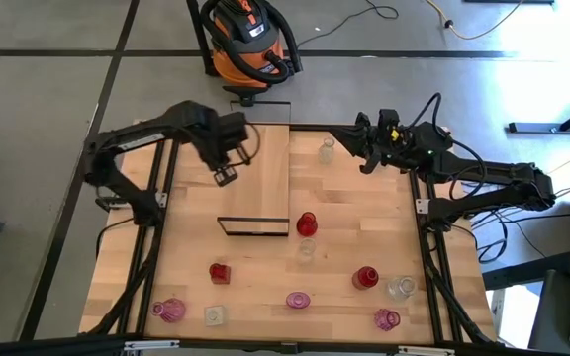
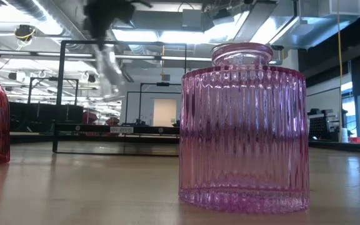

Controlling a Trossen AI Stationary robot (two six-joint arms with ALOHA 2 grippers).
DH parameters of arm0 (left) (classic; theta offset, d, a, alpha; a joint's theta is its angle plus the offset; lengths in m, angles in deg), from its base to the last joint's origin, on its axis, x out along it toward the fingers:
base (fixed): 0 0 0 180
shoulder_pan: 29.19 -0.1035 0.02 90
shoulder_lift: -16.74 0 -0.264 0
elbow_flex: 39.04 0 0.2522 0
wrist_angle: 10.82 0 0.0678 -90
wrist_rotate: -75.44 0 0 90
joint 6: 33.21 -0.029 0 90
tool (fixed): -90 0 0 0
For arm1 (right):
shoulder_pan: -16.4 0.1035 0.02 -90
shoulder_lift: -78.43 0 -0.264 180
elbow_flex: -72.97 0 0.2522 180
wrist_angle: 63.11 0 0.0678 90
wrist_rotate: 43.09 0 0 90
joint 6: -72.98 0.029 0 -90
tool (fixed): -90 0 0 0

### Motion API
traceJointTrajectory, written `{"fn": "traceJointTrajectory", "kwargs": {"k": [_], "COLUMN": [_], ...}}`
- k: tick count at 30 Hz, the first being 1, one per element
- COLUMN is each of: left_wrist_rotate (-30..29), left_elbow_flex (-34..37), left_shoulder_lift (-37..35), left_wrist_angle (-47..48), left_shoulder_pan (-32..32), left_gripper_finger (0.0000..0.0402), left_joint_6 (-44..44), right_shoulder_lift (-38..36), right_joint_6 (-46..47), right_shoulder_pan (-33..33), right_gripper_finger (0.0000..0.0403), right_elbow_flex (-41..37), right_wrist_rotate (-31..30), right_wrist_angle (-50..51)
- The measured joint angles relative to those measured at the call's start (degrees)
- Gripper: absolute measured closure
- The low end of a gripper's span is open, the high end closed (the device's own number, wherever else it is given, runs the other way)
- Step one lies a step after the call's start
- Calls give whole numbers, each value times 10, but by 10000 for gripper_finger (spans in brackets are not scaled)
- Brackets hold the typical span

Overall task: Sort vases onto shelf
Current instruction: Put the transparent vase on the shelf

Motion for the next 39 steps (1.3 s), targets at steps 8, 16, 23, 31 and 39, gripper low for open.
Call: {"fn": "traceJointTrajectory", "kwargs": {"k": [8, 16, 23, 31, 39], "left_wrist_rotate": [0, 4, 11, 42, 42], "left_elbow_flex": [-82, -92, -92, -93, -93], "left_shoulder_lift": [116, 163, 168, 168, 168], "left_wrist_angle": [0, 1, 0, -22, -30], "left_shoulder_pan": [39, 36, 24, 18, 18], "left_gripper_finger": [395, 394, 368, 363, 361], "left_joint_6": [-63, -103, -113, -121, -121], "right_shoulder_lift": [-3, -19, -31, -31, -31], "right_joint_6": [0, 1, -2, -3, -3], "right_shoulder_pan": [0, 0, 0, 0, 0], "right_gripper_finger": [402, 402, 402, 402, 402], "right_elbow_flex": [0, 0, 0, 0, 0], "right_wrist_rotate": [5, 26, 26, 27, 36], "right_wrist_angle": [0, -30, -28, -27, -27]}}
